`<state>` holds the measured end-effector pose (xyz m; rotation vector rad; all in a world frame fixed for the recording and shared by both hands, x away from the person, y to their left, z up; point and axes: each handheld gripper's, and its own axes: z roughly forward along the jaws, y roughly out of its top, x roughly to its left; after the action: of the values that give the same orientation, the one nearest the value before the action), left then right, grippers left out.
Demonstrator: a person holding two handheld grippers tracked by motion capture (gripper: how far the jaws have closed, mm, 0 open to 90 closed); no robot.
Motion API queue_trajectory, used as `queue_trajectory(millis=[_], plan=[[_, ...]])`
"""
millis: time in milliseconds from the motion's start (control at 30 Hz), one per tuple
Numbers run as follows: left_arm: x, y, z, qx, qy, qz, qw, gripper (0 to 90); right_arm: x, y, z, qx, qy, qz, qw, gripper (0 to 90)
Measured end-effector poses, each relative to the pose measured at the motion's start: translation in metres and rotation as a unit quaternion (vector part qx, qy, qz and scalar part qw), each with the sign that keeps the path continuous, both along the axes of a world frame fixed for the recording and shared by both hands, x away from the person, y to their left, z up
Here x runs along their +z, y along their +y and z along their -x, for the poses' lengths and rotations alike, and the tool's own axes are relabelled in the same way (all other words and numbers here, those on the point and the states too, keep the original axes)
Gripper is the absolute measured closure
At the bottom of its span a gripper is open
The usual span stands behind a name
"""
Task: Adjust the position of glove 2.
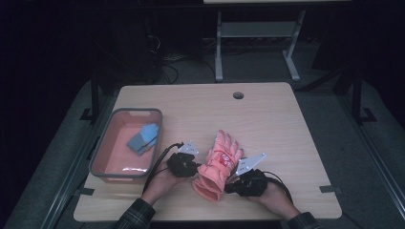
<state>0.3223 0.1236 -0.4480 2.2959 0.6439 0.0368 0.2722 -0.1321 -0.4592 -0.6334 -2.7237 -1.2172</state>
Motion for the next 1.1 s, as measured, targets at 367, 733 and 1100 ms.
queue_trajectory(millis=[367, 733, 1100], plan=[[0.012, 0.009, -0.001, 0.038, -0.008, 0.017, 0.9991, 67.7, 0.027, -0.043, -0.009, -0.079, -0.025, -0.014, 0.9965, 90.0], [0.033, 0.018, -0.008, 0.08, -0.02, 0.03, 0.9961, 42.1, 0.056, -0.041, -0.033, -0.116, -0.064, -0.039, 0.9904, 90.0], [0.045, 0.019, -0.012, 0.093, -0.034, 0.039, 0.9943, 36.4, 0.05, -0.021, -0.054, -0.118, -0.059, -0.038, 0.9905, 90.0]])
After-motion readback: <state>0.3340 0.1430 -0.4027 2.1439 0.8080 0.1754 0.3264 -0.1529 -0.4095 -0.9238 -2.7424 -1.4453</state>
